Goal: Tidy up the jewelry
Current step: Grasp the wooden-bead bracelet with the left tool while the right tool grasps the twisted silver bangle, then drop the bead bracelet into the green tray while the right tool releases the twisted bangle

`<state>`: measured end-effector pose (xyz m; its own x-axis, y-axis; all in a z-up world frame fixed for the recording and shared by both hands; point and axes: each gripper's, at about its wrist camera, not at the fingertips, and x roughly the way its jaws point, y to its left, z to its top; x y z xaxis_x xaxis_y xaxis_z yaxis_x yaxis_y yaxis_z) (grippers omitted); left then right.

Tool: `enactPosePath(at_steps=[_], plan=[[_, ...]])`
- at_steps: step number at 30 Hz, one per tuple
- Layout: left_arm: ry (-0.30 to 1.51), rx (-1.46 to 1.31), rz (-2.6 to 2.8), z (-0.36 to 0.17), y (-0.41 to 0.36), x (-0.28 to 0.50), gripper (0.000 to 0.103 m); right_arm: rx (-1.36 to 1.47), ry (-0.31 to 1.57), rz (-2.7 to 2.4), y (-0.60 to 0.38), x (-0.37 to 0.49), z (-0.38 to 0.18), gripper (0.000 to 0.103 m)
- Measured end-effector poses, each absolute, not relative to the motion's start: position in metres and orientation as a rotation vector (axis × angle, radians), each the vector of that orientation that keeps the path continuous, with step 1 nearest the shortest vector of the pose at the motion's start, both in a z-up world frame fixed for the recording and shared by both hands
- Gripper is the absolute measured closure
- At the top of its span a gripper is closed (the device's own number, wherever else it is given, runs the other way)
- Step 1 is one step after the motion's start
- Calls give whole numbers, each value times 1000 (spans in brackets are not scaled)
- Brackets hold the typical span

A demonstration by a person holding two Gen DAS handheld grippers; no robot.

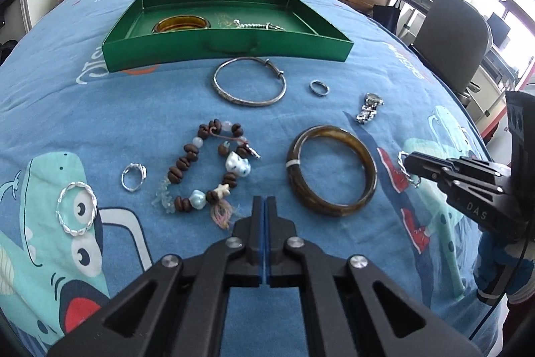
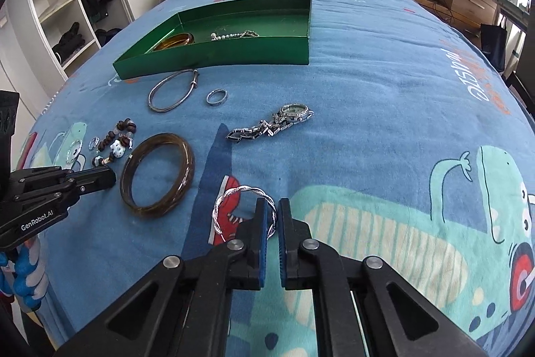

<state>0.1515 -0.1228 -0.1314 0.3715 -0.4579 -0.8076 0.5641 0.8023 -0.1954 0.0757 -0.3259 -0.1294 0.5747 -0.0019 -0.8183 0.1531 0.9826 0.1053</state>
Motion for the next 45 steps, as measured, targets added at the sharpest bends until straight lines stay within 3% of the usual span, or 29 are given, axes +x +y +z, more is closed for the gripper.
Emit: enactPosePath(at_steps=[9,19,22,24,26,37,40,45], plan=[[918,146,-633,-107,-111,139,103,178,912,-99,-315,48,-108,97],[939,202,-610,-118,-116,160,100,217,893,-87,-323,52,-107,97],[936,214,-619,-120,-118,164,93,231,889,-83,-325,54,-109,97],[933,214,-629,-120,-119,165,80,238,888,-81,-327,55,-110,97],[929,218,-632,-120,-120,166,78,243,885,-77,-327,57,-110,97],[961,336,-596,-140,-144,178,78,275,885,-73,-335,61,-116,97],[974,332,-619,-140,-145,179,88,280,884,-75,-336,61,-117,97],[986,212,-651,-135,-135,176,88,290,878,-79,-336,57,-116,97]])
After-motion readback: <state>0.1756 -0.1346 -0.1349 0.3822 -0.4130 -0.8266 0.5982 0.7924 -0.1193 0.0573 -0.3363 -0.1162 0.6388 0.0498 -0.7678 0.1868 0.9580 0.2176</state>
